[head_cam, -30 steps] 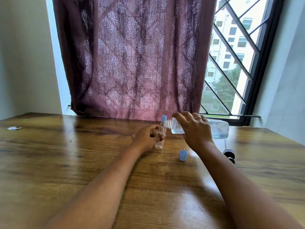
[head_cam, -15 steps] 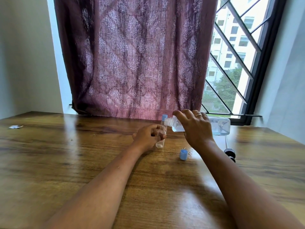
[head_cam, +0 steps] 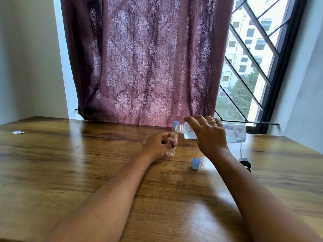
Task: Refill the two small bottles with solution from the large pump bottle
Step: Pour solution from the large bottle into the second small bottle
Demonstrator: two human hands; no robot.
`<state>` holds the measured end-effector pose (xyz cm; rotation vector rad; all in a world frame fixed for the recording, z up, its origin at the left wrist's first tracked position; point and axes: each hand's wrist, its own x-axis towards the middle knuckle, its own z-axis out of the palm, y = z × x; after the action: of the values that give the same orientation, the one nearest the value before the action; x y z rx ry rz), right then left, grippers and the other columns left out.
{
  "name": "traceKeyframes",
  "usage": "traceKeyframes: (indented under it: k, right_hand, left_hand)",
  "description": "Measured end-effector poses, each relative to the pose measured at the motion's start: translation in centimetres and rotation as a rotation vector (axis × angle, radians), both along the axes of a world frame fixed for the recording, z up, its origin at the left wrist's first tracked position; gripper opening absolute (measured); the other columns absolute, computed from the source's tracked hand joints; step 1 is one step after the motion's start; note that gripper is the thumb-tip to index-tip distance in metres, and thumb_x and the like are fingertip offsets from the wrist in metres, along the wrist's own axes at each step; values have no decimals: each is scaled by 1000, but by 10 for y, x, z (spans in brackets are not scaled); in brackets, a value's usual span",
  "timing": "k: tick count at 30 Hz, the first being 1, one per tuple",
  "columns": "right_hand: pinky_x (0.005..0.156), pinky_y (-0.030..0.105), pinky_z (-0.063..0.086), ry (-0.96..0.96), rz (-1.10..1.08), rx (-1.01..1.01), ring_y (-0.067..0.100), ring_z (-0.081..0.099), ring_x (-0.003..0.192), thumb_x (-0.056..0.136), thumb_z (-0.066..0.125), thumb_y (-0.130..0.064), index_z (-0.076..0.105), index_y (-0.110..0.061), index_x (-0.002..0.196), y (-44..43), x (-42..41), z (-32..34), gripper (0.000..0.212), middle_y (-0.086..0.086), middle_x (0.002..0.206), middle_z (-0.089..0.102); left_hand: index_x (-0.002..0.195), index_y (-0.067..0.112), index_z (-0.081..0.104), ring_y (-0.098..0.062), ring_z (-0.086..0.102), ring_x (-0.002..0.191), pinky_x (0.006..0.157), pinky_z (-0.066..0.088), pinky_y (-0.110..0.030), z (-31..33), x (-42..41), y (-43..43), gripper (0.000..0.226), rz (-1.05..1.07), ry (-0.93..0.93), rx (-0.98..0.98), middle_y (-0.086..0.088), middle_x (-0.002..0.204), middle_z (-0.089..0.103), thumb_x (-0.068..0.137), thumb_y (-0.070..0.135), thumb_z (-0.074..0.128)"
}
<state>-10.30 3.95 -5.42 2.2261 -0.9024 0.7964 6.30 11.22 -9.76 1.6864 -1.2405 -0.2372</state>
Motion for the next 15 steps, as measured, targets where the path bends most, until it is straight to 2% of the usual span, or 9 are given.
traceKeyframes:
  k: [3,5,7,11,14,15]
  right_hand:
    - [95,41,44,5,-2,-4,29,56,111,72,66,0,35,-34,130,0,1,0,74,-2,126,54]
    - [95,41,44,3,-4,-8,29,56,110,72,66,-1,35,-34,130,0,1,0,73,-1,127,54]
    - [95,41,44,5,-6,-10,30,56,111,72,67,-1,35,-33,130,0,1,0,73,-1,127,54]
    - [96,42,43,11,-6,-8,30,55,112,74,65,-2,34,-33,131,1,1,1,72,0,128,53]
    - [98,42,43,14,-7,-7,30,54,113,75,65,-2,32,-34,131,1,1,1,73,0,128,53]
    - [98,42,43,14,-4,-5,30,54,113,75,65,-2,32,-34,132,1,1,1,73,0,128,53]
  left_hand:
    - [114,35,64,-15,55,119,92,12,-36,0,-1,0,36,16,-22,1,9,109,72,79,45,71]
    - [114,36,64,-16,54,120,89,11,-36,0,-1,0,37,21,-25,3,9,111,71,79,46,70]
    - [115,36,63,-16,54,120,90,12,-36,-1,0,0,39,24,-23,9,9,112,71,78,47,70]
    - [116,34,63,-17,55,121,107,22,-43,-1,1,-2,40,9,1,5,6,114,70,78,45,72]
    - [116,34,63,-16,54,120,102,19,-39,-1,1,-1,40,21,-9,4,7,113,70,78,45,71]
    - [116,34,63,-17,55,120,105,20,-41,-2,2,-2,40,17,-7,6,7,112,70,78,45,71]
